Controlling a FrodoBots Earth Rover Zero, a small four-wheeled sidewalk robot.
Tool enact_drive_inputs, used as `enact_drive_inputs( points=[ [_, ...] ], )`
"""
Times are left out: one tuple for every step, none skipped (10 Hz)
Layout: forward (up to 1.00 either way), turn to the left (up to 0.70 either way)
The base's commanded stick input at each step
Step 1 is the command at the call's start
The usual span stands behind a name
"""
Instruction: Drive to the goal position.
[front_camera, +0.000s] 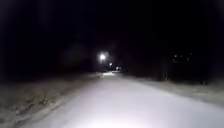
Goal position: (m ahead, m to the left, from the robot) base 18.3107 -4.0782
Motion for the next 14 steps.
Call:
enact_drive_inputs(
  points=[
    [0.70, 0.10],
    [0.70, 0.01],
    [0.70, 0.00],
    [0.70, 0.00],
    [0.70, 0.00],
    [0.70, 0.00],
    [0.70, 0.00],
    [0.70, 0.00],
    [0.70, 0.00],
    [0.70, 0.00],
    [0.70, 0.00],
    [0.70, 0.00],
    [0.70, 0.00],
    [0.70, 0.00]
  ],
)
